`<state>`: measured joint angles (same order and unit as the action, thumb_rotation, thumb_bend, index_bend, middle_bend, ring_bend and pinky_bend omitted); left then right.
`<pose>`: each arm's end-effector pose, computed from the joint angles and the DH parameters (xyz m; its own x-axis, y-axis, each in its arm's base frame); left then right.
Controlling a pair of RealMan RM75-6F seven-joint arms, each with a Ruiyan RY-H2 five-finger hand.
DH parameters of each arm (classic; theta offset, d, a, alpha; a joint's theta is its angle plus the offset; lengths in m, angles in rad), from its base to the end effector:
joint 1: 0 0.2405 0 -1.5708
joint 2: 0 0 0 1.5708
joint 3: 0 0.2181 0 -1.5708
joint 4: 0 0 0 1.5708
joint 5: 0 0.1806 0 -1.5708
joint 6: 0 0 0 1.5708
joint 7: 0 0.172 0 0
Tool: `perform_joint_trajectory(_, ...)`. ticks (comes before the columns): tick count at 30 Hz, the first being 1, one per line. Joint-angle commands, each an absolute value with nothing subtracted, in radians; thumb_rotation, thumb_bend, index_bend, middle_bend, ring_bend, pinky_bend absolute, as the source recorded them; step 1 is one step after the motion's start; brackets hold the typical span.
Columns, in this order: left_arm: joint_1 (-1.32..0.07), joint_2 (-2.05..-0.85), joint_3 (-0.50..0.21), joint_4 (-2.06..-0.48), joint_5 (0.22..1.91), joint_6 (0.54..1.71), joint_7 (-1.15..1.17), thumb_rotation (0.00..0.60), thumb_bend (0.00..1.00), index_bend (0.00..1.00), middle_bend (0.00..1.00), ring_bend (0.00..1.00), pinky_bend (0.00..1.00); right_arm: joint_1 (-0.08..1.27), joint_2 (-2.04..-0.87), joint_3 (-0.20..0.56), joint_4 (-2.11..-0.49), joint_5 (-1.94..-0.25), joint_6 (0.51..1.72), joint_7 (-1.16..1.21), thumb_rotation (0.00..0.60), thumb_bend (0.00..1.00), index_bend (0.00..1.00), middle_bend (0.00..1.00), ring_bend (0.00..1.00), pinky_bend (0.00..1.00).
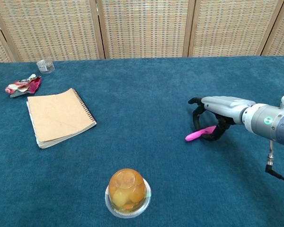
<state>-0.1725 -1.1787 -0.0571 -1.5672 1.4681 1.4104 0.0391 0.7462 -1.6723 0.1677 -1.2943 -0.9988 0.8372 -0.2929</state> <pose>-0.2587 0.2283 0.1478 0.4162 0.0353 0.9086 0.9085 -0.0583 -0.4138 -0.1467 -0.3403 -0.0393 0.3923 -0.4089 0.8239 -0.9150 -0.2650 0.3041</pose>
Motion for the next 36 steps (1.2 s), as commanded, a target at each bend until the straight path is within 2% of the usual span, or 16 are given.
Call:
perform_joint_trajectory(1,-0.173,-1.179,-0.057,-1.567,1.468,1.410,0.040,0.600,0.00,0.00,0.00,0.00,0.00,0.747,-1.662,0.172,-1.310,-1.007,0.841,-0.290,0.600,0.58,0.62,0.00,0.00,0.00)
perform_joint_trajectory(6,-0.176,-1.180,-0.057,-1.565,1.467,1.404,0.039,0.600,0.00,0.00,0.00,0.00,0.00,0.752,-1.637,0.184,-1.359,-1.010,0.842,-0.285,0.600,0.60,0.64,0.01,0.00,0.00)
perform_joint_trajectory(12,-0.198,-1.177,-0.066,-1.562,1.468,1.382,0.044,0.600,0.00,0.00,0.00,0.00,0.00,0.775,-1.579,0.245,-1.478,-0.954,0.814,-0.253,0.600,0.60,0.65,0.02,0.00,0.00)
perform_joint_trajectory(21,-0.238,-1.156,-0.082,-1.567,1.525,1.382,0.026,0.600,0.00,0.00,0.00,0.00,0.00,0.868,-1.493,0.346,-1.615,-0.740,0.731,-0.248,0.600,0.60,0.65,0.02,0.00,0.00)
perform_joint_trajectory(26,-0.286,-1.120,-0.099,-1.599,1.582,1.371,0.032,0.600,0.00,0.00,0.00,0.00,0.00,0.952,-1.465,0.415,-1.677,-0.547,0.710,-0.228,0.600,0.62,0.66,0.03,0.00,0.00)
perform_joint_trajectory(32,-0.363,-1.102,-0.139,-1.617,1.663,1.366,0.082,0.600,0.00,0.00,0.00,0.00,0.00,1.049,-1.470,0.446,-1.708,-0.367,0.726,-0.218,0.600,0.63,0.65,0.03,0.00,0.00)
perform_joint_trajectory(36,-0.442,-1.119,-0.179,-1.596,1.678,1.316,0.109,0.600,0.00,0.12,0.00,0.00,0.00,1.097,-1.480,0.443,-1.722,-0.309,0.747,-0.218,0.600,0.65,0.66,0.03,0.00,0.00)
